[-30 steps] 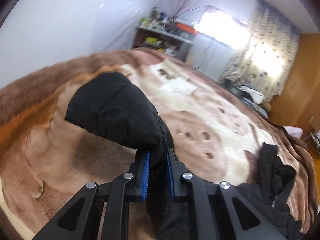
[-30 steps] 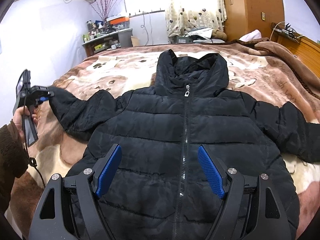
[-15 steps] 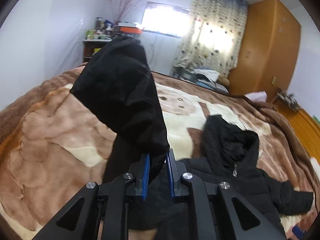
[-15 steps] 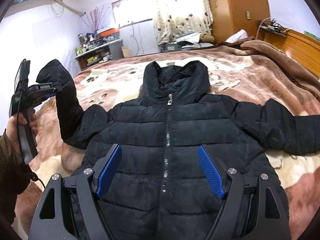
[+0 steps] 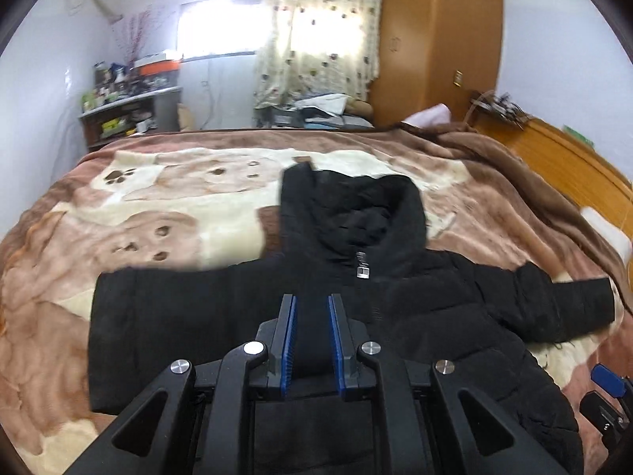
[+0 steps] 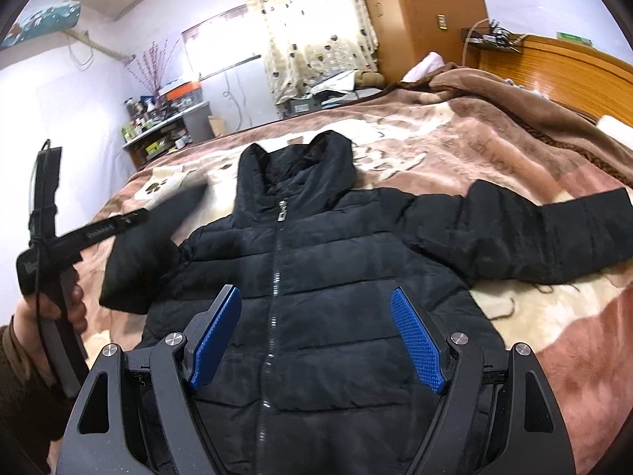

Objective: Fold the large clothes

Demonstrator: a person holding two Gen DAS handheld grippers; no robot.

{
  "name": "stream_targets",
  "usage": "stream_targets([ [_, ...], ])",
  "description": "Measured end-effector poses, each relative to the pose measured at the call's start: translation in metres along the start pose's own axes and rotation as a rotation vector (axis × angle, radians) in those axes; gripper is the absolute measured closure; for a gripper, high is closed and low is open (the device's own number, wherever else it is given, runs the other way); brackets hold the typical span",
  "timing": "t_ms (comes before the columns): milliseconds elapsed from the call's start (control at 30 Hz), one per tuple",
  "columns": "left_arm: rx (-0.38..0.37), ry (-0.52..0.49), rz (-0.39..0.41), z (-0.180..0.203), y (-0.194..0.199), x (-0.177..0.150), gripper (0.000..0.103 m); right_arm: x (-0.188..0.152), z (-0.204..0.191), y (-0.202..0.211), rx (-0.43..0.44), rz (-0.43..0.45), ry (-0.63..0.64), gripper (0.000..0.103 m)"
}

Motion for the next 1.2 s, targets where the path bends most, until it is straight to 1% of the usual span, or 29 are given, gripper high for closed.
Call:
stream_targets([
  [133,-0.041,0.018,-0.07,0.03,-0.022,-0.02,0.087,-0.007,0.02,0.0,-0.014,-0.018,-0.03,0.025],
  [200,-0.073,0.045,-0.102,0.033,-0.029,-0.027,0.087,-0.012,0.027,-0.004,-0.011,-0.042,-0.037,0.025],
  [300,-0.062,0.06,-0.106,0.021,-0.028,-0.036,0.086,-0.013,0.031,-0.015,-0.012,-0.061,-0.024,0.025],
  [333,-0.057,0.061,-0.109,0.017,-0.028,-0.037,0.081,-0.012,0.03,-0.021,-0.006,-0.067,-0.015,0.025],
  [367,-0.041,0.075,-0.115,0.007,-0.026,-0.039,0.068,-0.011,0.028,-0.027,0.014,-0.075,-0.01,0.025],
  [400,-0.043,0.09,-0.118,-0.001,-0.024,-0.04,0.06,-0.01,0.023,-0.036,0.039,-0.095,-0.007,0.025],
  [433,-0.049,0.107,-0.114,-0.01,-0.02,-0.041,0.045,-0.007,0.016,-0.048,0.077,-0.112,-0.004,0.025],
  [467,-0.038,0.119,-0.102,-0.019,-0.016,-0.04,0.035,-0.005,0.008,-0.057,0.117,-0.117,0.006,0.025],
  [533,0.004,0.135,-0.075,-0.042,-0.006,-0.038,0.03,0.001,-0.01,-0.077,0.172,-0.13,0.048,0.025],
  [600,0.014,0.15,-0.075,-0.059,-0.002,-0.037,0.03,0.006,-0.029,-0.1,0.236,-0.151,0.08,0.025],
  [667,0.037,0.166,-0.082,-0.077,0.0,-0.036,0.029,0.01,-0.044,-0.12,0.295,-0.16,0.081,0.025],
  [700,0.062,0.175,-0.079,-0.09,0.002,-0.036,0.029,0.011,-0.05,-0.128,0.292,-0.169,0.089,0.025],
  [733,0.066,0.183,-0.076,-0.096,0.003,-0.035,0.029,0.014,-0.06,-0.139,0.307,-0.168,0.102,0.025],
  [867,0.098,0.223,-0.086,-0.129,0.003,-0.036,0.027,0.02,-0.094,-0.179,0.406,-0.2,0.117,0.025],
  [933,0.13,0.239,-0.084,-0.145,0.003,-0.037,0.027,0.022,-0.103,-0.194,0.42,-0.213,0.112,0.025],
  [1000,0.145,0.235,-0.085,-0.153,0.001,-0.037,0.027,0.023,-0.113,-0.209,0.439,-0.215,0.113,0.025],
  [1067,0.165,0.242,-0.093,-0.163,-0.001,-0.039,0.027,0.02,-0.122,-0.224,0.459,-0.247,0.091,0.025],
  [1133,0.179,0.267,-0.089,-0.175,-0.002,-0.041,0.027,0.018,-0.13,-0.235,0.501,-0.274,0.067,0.025],
  [1200,0.19,0.274,-0.091,-0.181,-0.001,-0.045,0.027,0.019,-0.137,-0.24,0.503,-0.259,0.085,0.025],
])
Point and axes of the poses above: each gripper's, at about its wrist camera, not at the fingertips, and y roughly against the way its jaws point, z to its right, x to its top, the point moved 8 cm from there along -y, roughly the way its jaws point, and after that the axes turned 11 degrees about y, right-handed, at the moved point
